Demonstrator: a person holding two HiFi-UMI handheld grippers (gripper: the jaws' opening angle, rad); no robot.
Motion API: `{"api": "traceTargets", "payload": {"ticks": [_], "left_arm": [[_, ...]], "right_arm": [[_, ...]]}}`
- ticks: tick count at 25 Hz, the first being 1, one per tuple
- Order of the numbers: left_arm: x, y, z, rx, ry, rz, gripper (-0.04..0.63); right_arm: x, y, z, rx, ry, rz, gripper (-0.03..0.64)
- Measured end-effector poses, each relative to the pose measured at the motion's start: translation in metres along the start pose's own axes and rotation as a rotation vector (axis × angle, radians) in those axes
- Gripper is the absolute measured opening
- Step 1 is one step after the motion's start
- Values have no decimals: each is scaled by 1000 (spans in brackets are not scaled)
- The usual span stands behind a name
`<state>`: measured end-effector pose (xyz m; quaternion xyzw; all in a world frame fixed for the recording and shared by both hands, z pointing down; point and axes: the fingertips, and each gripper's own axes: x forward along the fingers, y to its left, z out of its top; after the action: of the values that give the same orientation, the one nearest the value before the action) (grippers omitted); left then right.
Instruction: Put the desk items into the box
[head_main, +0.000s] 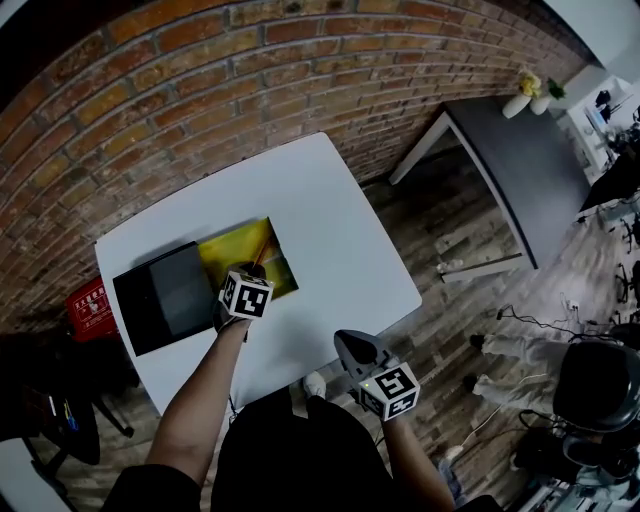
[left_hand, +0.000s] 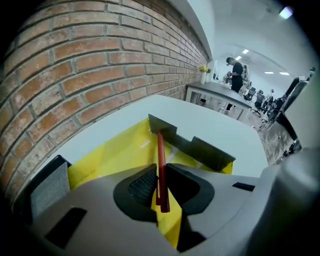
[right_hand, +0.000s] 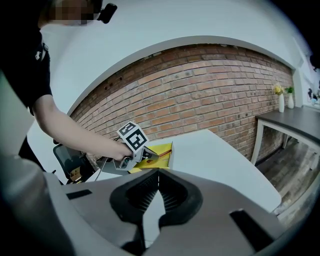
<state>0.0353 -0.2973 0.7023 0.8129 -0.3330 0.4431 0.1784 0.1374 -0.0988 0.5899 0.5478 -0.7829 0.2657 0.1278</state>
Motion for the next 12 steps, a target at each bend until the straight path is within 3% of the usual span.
{"api": "traceTargets", "payload": {"ticks": [12], "left_arm": [[12, 2, -8, 9, 46, 19, 71]], "right_arm": [[-3, -5, -2, 9, 12, -11, 21]]}}
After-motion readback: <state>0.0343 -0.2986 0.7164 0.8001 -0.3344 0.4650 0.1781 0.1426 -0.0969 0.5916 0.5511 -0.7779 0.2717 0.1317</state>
